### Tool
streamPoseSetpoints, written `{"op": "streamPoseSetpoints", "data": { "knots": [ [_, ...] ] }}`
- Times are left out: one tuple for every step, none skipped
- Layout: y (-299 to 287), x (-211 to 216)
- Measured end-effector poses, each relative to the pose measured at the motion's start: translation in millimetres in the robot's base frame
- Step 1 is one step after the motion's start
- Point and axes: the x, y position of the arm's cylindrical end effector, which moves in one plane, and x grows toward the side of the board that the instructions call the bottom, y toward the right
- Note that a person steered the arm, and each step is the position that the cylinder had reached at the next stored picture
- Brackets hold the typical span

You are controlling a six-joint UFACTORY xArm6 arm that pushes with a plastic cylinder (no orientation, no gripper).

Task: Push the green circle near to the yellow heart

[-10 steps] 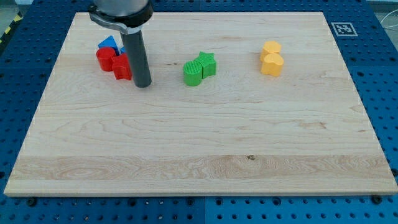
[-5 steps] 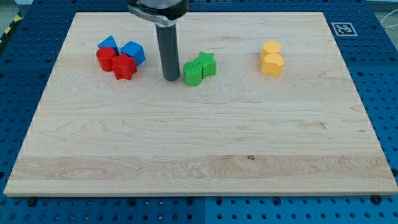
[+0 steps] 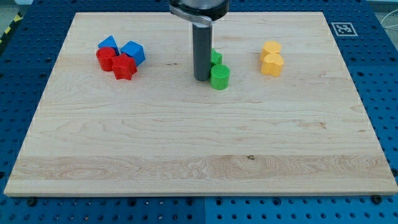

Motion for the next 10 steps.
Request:
{"op": "streamPoseSetpoints", "data": {
  "knots": [
    [10, 15],
    [21, 30],
    [32, 30],
    [39, 26],
    [53, 14],
    [60, 11],
    [64, 11],
    [69, 10],
    [74, -11],
    [76, -22]
  ]
}}
